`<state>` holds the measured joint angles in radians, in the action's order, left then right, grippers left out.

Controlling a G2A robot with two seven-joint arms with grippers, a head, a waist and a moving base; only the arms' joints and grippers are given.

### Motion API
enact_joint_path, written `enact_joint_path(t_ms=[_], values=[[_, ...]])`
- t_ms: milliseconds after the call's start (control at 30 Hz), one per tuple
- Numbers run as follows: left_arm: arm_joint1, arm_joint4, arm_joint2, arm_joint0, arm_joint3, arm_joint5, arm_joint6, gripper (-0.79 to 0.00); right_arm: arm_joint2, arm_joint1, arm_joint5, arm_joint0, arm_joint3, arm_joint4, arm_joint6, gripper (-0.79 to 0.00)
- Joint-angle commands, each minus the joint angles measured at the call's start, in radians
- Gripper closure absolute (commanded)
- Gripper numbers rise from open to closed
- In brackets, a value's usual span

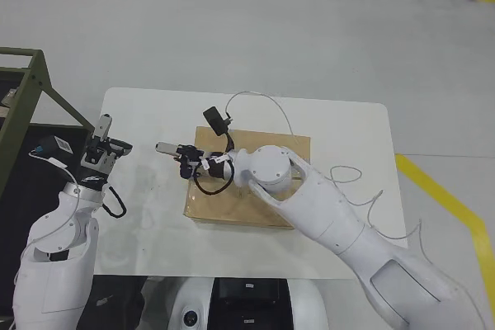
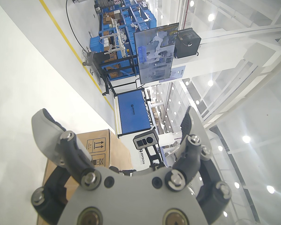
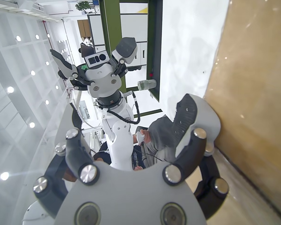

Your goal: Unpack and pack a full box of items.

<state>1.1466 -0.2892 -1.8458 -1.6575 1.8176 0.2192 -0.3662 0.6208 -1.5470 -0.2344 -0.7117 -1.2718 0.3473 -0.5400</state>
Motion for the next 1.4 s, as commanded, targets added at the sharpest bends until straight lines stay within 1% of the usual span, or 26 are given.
enact_joint_path(t_ms=[0, 533, 867, 1133, 1367], values=[[0.000, 0.000, 0.000, 0.000, 0.000, 0.000, 0.000, -0.785, 0.009, 0.002, -0.006, -0.007, -0.007, -0.009, -0.003, -0.785], [0.000, 0.000, 0.000, 0.000, 0.000, 0.000, 0.000, -0.785, 0.125, 0.060, -0.104, -0.134, -0.166, -0.149, -0.053, -0.785], [0.000, 0.000, 0.000, 0.000, 0.000, 0.000, 0.000, -0.785, 0.199, 0.097, -0.144, -0.206, -0.261, -0.236, -0.099, -0.785], [0.000, 0.000, 0.000, 0.000, 0.000, 0.000, 0.000, -0.785, 0.289, 0.134, -0.187, -0.298, -0.344, -0.295, -0.130, -0.785], [0.000, 0.000, 0.000, 0.000, 0.000, 0.000, 0.000, -0.785, 0.340, 0.163, -0.240, -0.376, -0.452, -0.376, -0.151, -0.785]])
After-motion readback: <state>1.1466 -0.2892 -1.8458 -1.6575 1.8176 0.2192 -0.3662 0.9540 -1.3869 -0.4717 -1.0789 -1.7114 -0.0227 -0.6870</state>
